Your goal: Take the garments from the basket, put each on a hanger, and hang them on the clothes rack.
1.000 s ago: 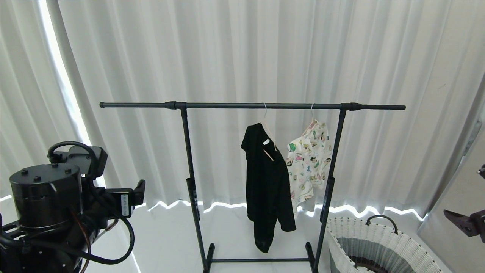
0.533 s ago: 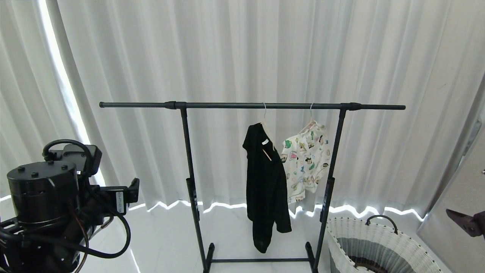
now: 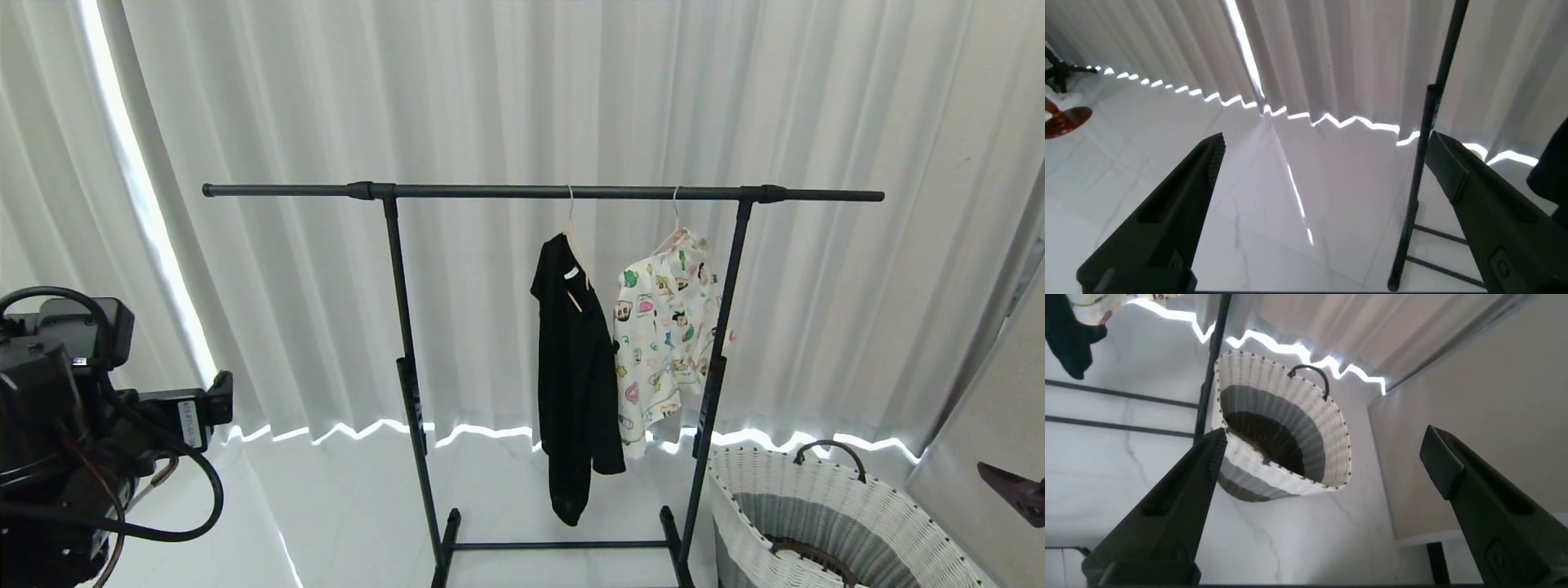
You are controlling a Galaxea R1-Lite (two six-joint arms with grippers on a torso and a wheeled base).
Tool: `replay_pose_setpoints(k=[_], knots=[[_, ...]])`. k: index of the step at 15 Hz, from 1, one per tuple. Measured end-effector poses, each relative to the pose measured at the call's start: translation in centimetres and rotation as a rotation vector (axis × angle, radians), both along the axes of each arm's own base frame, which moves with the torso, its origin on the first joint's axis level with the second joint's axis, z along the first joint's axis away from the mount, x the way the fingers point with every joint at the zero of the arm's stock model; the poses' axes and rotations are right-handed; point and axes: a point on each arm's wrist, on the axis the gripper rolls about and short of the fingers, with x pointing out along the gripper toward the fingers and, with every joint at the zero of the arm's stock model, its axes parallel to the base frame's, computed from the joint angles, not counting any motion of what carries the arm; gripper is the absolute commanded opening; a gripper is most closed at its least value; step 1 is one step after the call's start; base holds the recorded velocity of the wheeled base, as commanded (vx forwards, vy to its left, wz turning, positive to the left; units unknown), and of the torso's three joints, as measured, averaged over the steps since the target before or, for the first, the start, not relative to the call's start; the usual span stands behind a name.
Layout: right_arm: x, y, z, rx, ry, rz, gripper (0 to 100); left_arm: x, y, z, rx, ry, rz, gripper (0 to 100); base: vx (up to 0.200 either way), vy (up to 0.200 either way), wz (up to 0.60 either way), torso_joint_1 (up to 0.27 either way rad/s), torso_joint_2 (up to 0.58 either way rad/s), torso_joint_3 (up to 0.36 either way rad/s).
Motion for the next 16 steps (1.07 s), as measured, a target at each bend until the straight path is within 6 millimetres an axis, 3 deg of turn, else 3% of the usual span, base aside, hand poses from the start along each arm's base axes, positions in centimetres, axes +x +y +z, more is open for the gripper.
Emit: replay_pose_setpoints(k=[4, 8, 16], knots=[[-1.6, -0.7, -0.6, 0.000, -0.018, -0.052, 100, -2.5, 0.4, 0.2, 0.041, -0.020, -0.004, 100, 0.000, 0.000, 0.00, -0.222, 0.51, 0.288], [-3.9, -1.0, -1.6, -0.010, -0.054, -0.076, 100, -5.9, 0.9, -0.9, 0.087, -0.015, -0.010, 100, 0.000, 0.000, 0.00, -0.205, 0.49, 0.281], [-10.1, -1.3, -6.5, -0.033, -0.164, -0.143, 100, -12.4, 1.8, -3.9, 0.159, 0.026, 0.033, 100, 0.000, 0.000, 0.00, -0.170, 0.47, 0.297]])
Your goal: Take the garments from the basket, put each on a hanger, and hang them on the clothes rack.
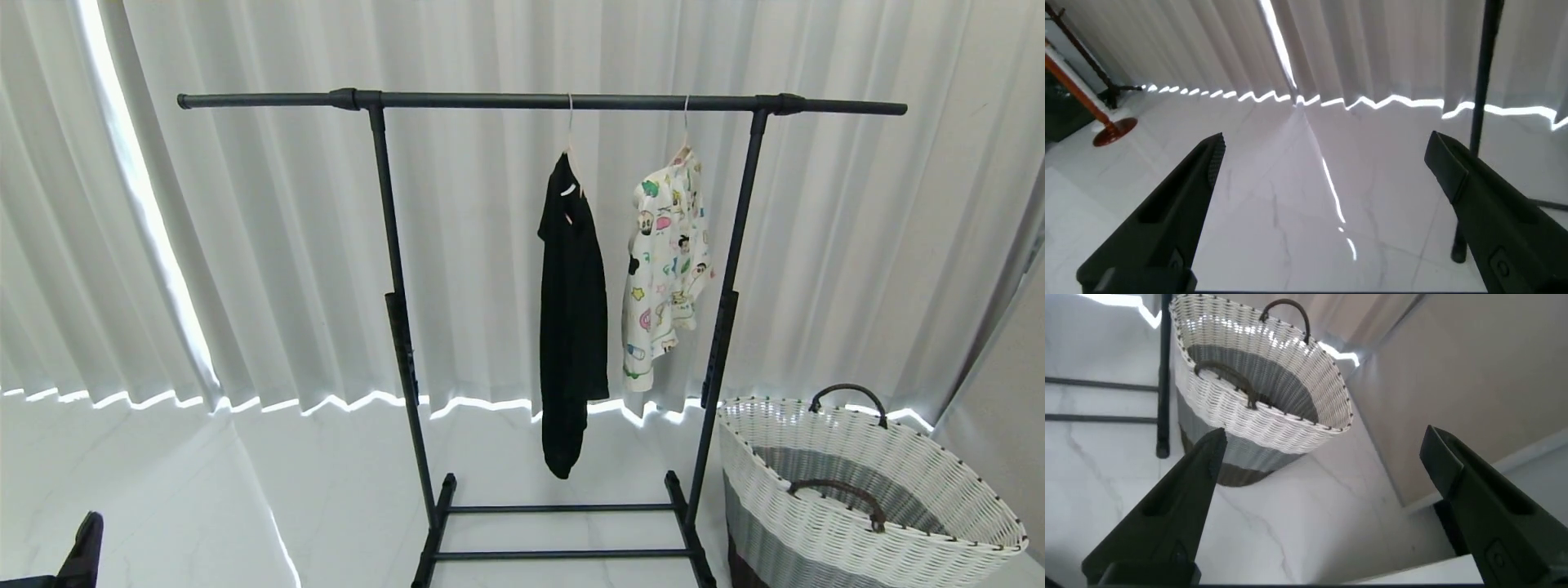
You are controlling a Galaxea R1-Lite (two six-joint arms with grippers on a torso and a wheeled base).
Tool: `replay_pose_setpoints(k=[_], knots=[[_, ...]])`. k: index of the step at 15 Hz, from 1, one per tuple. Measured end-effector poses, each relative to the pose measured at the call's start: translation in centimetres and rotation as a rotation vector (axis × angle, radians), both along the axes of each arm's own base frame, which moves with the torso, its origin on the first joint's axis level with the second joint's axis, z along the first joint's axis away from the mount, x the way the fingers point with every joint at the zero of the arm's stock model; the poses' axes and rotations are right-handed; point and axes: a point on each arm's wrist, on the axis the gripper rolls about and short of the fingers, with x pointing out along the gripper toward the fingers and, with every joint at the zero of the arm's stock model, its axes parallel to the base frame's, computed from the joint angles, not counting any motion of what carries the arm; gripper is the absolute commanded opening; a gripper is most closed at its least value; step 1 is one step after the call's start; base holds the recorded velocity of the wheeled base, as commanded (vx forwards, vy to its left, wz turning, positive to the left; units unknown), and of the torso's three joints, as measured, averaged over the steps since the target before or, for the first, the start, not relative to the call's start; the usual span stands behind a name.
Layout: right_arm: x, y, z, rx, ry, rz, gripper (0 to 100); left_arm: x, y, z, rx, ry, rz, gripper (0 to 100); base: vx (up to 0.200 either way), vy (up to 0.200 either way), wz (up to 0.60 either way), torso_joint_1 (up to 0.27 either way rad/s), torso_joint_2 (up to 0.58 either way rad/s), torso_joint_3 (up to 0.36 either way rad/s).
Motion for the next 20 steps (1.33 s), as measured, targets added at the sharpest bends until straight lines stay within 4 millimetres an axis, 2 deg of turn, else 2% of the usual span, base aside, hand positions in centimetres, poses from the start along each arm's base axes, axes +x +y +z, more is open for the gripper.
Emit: replay_pose_setpoints(k=[4, 7, 10, 12, 15, 17, 20], knots=[[-2.7, 0.1, -2.8, 0.023, -0.164, -0.008, 100, -3.8, 0.6, -1.5, 0.083, 0.035, 0.025, 100, 0.000, 0.000, 0.00, -0.054, 0.25, 0.156], [-3.3, 0.0, -3.7, 0.105, -0.252, -0.062, 100, -6.4, 0.9, -3.2, 0.152, 0.048, 0.010, 100, 0.000, 0.000, 0.00, -0.037, 0.03, 0.043], [-3.4, 0.0, -3.6, 0.134, -0.338, -0.067, 100, -7.5, 1.0, -3.5, -0.046, -0.157, 0.027, 100, 0.000, 0.000, 0.00, -0.043, 0.10, 0.067], [-3.4, 0.0, -3.3, 0.136, -0.384, -0.062, 100, -7.6, 0.8, -3.6, -0.113, -0.205, -0.079, 100, 0.000, 0.000, 0.00, 0.000, 0.00, 0.000], [-3.4, 0.2, -3.5, 0.144, -0.376, -0.007, 100, -7.5, 0.1, -3.7, -0.182, -0.199, -0.408, 100, 0.000, 0.000, 0.00, 0.000, 0.00, 0.000], [-3.3, 0.5, -3.6, 0.166, -0.354, 0.131, 100, -7.5, -0.3, -4.0, -0.250, -0.170, -0.602, 100, 0.000, 0.000, 0.00, 0.000, 0.00, 0.000], [-3.3, 1.0, -4.1, 0.212, -0.287, 0.354, 100, -7.6, -0.5, -4.3, -0.292, -0.133, -0.689, 100, 0.000, 0.000, 0.00, 0.000, 0.00, 0.000]])
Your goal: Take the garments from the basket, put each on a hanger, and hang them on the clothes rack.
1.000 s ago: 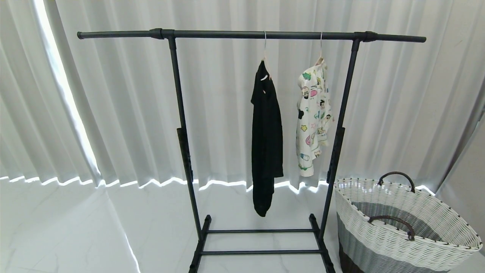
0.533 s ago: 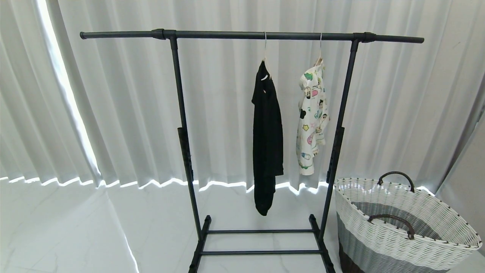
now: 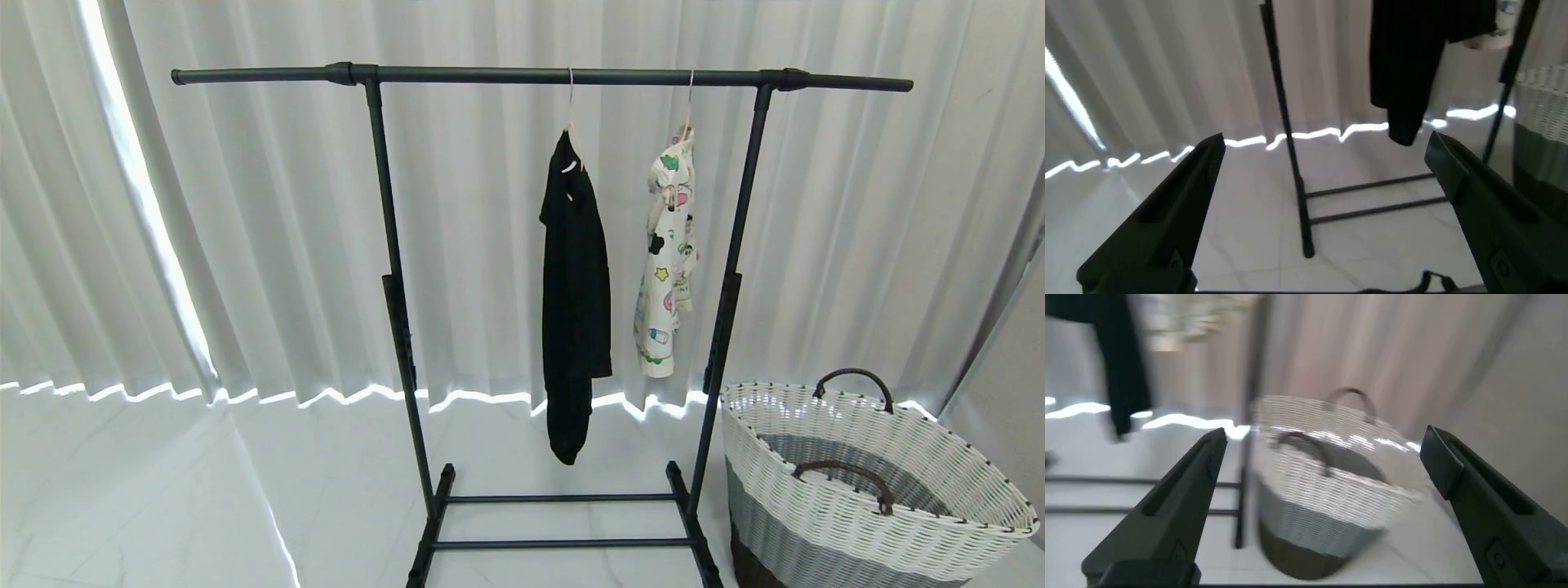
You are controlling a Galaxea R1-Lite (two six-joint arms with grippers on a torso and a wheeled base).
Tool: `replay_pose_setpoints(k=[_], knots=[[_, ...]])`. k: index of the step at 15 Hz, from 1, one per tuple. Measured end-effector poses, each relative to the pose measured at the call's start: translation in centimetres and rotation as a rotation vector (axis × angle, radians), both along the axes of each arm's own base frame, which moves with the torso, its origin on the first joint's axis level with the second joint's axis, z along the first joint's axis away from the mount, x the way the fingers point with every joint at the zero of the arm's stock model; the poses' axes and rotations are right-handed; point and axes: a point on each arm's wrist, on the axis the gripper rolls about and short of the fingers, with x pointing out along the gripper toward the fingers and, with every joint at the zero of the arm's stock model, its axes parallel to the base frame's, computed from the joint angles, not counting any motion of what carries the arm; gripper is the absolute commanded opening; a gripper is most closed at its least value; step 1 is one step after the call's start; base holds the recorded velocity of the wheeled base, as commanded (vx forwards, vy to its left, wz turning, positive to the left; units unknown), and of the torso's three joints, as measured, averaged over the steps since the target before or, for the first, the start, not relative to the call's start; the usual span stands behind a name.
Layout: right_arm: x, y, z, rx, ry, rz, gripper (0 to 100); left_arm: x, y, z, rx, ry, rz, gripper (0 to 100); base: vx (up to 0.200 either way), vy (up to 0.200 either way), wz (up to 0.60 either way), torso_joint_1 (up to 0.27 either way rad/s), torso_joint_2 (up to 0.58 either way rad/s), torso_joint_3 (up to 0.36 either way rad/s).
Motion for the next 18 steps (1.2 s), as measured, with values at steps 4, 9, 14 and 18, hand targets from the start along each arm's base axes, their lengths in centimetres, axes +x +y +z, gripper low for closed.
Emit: replay_pose_setpoints(k=[4, 9, 14, 18], knots=[[-0.1, -0.2, -0.2, 0.040, 0.016, -0.081, 100, 0.0, 0.0, 0.0, -0.006, 0.012, -0.001, 100, 0.000, 0.000, 0.00, 0.000, 0.00, 0.000], [0.1, -0.1, -0.4, 0.048, 0.053, -0.154, 100, 0.5, -0.2, 0.0, -0.010, 0.078, 0.105, 100, 0.000, 0.000, 0.00, 0.000, 0.00, 0.000], [0.2, -0.1, -0.4, 0.042, 0.064, -0.167, 100, -0.5, -0.2, -0.2, -0.090, -0.043, 0.168, 100, 0.000, 0.000, 0.00, 0.000, 0.00, 0.000], [0.2, -0.1, -0.4, 0.052, 0.068, -0.129, 100, -0.7, -0.2, -0.3, -0.100, -0.069, 0.172, 100, 0.000, 0.000, 0.00, 0.000, 0.00, 0.000]])
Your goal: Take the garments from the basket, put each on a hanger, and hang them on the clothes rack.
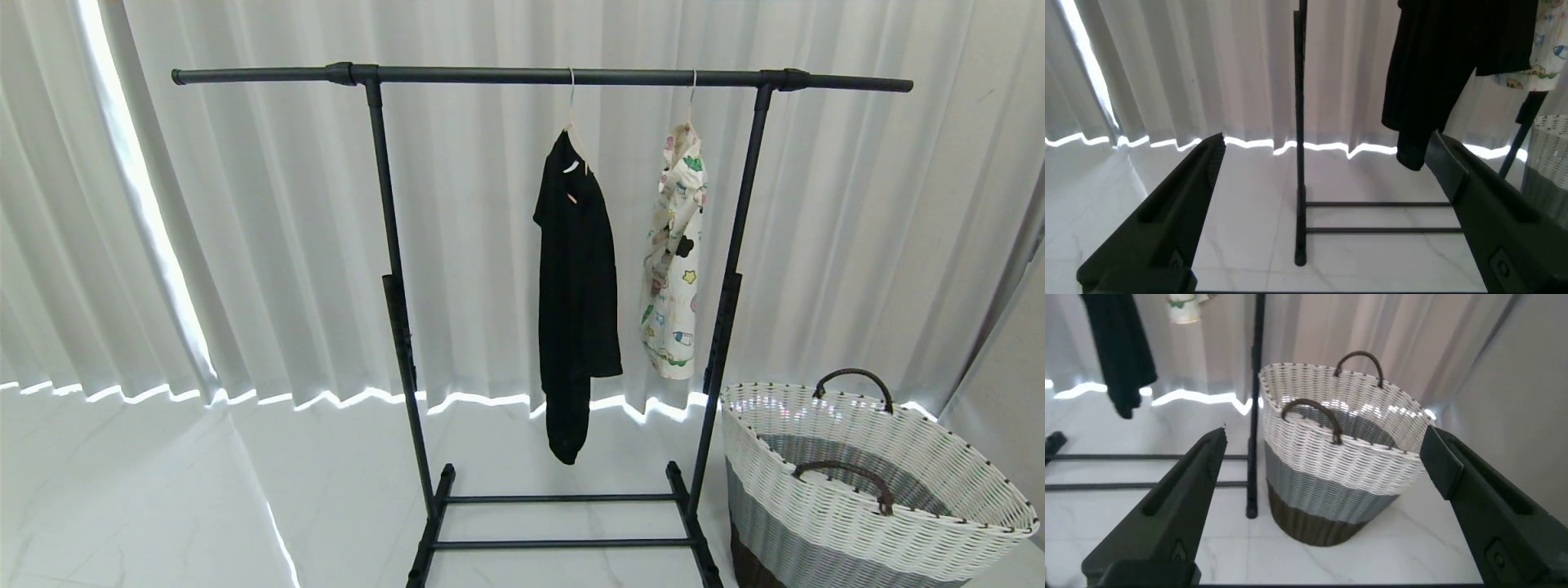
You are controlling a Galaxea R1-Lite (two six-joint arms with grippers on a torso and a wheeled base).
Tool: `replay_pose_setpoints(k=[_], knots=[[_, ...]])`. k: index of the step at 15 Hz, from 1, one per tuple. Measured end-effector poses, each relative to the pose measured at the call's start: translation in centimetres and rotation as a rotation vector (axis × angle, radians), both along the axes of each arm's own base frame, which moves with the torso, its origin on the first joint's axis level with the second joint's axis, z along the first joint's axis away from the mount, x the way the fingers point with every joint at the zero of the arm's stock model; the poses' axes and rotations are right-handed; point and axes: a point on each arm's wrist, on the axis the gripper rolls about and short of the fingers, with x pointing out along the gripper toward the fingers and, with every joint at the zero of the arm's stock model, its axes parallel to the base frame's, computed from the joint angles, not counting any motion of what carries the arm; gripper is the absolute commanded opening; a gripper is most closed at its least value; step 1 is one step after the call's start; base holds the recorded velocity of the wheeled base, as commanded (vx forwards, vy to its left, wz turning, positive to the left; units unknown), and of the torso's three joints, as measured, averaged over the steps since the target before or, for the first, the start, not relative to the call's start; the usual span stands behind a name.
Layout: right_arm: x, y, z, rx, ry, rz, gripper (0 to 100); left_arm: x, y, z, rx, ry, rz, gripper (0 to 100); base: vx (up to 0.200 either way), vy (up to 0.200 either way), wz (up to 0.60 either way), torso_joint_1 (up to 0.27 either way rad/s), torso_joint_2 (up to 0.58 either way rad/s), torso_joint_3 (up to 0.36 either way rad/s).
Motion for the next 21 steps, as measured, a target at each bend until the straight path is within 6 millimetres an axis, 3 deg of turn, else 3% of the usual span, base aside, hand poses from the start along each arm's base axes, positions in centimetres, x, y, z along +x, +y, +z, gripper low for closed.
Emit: replay_pose_setpoints(k=[4, 8, 21], knots=[[-0.09, -0.22, -0.01, -0.009, -0.010, 0.139, 100, -0.03, 0.00, -0.01, 0.000, -0.003, 0.001, 100, 0.000, 0.000, 0.00, 0.000, 0.00, 0.000], [-0.53, -0.27, -0.11, 0.058, -0.068, 0.046, 100, -0.03, 0.00, -0.01, -0.001, -0.003, 0.000, 100, 0.000, 0.000, 0.00, 0.000, 0.00, 0.000], [-0.70, -0.27, -0.15, 0.067, -0.092, 0.034, 100, -0.03, 0.00, -0.01, -0.001, -0.004, 0.000, 100, 0.000, 0.000, 0.00, 0.000, 0.00, 0.000]])
